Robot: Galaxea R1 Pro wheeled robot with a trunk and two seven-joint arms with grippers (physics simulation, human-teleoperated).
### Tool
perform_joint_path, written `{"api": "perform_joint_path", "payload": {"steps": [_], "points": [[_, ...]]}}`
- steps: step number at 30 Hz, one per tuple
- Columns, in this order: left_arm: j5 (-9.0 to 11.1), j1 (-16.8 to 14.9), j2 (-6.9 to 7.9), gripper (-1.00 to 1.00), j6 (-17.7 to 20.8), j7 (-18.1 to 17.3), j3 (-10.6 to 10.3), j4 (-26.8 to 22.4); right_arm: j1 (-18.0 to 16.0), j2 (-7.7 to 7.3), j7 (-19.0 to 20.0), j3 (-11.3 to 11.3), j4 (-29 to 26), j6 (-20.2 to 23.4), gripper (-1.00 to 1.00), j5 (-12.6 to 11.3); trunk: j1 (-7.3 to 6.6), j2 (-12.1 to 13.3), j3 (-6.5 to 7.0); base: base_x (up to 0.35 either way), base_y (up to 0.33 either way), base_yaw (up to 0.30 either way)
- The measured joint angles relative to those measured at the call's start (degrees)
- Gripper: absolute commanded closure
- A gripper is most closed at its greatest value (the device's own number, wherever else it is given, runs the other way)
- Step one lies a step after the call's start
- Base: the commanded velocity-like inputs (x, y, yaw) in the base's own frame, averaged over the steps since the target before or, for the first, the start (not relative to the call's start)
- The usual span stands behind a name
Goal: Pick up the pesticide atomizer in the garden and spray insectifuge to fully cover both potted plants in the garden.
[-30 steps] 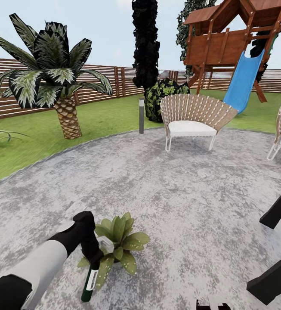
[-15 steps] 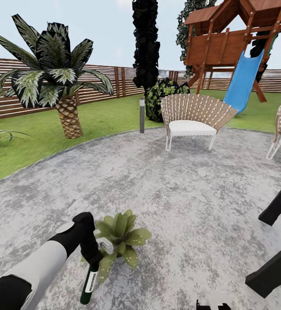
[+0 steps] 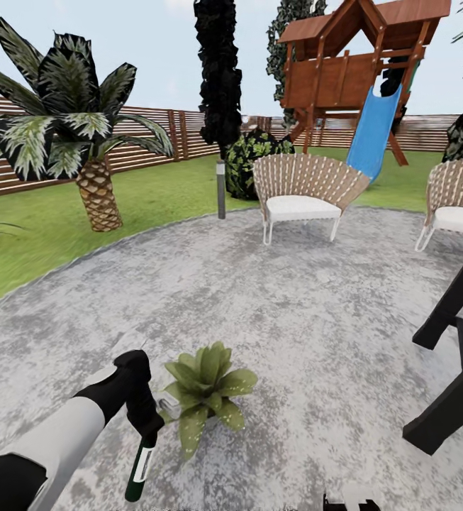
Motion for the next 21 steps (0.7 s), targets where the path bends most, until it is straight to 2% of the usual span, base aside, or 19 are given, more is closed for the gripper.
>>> {"api": "perform_joint_path", "payload": {"steps": [3, 5, 6, 8, 10, 14, 21], "points": [[0.0, -0.02, 0.12, 1.0, -0.02, 0.13, -0.01, -0.01, -0.02, 0.0, -0.06, 0.0, 0.0, 0.0, -1.0, -0.01, -0.01, 0.0, 0.0, 0.014, 0.309, -0.07], [-0.51, -0.29, 0.79, 1.0, 0.01, 0.26, 0.01, -0.01, 0.0, -0.05, -0.01, 0.0, 0.05, -0.01, -1.0, 0.03, -0.03, 0.0, 0.0, 0.17, 0.29, -0.012], [-1.43, -0.48, 0.95, 1.0, 0.03, 0.26, 0.04, -0.05, -0.01, -0.06, -0.01, 0.0, 0.07, -0.02, -1.0, 0.05, -0.03, 0.0, 0.0, 0.158, 0.177, -0.003], [-5.12, -0.68, 1.1, 1.0, 0.12, 0.18, 0.09, -0.39, -0.02, -0.28, -0.01, -0.01, 0.1, -0.05, -1.0, 0.06, -0.02, 0.0, 0.0, 0.051, 0.055, -0.001], [-6.63, -0.77, 1.12, 1.0, 0.17, 0.06, 0.21, -0.75, -0.03, -0.45, -0.02, -0.01, 0.11, -0.04, -1.0, 0.06, -0.02, 0.0, 0.0, 0.013, 0.014, 0.0], [-7.6, -0.66, 0.48, 1.0, 0.12, 0.01, 0.0, -0.98, -0.04, -0.46, -0.06, 0.01, 0.03, -0.03, -1.0, 0.0, -0.01, 0.0, 0.0, 0.002, 0.002, -0.03], [-7.65, -0.43, 0.71, 1.0, 0.15, 0.04, 0.05, -0.98, -0.02, -0.44, -0.07, 0.01, 0.0, -0.03, -1.0, -0.01, -0.01, 0.0, 0.0, 0.0, 0.009, -0.261]]}}
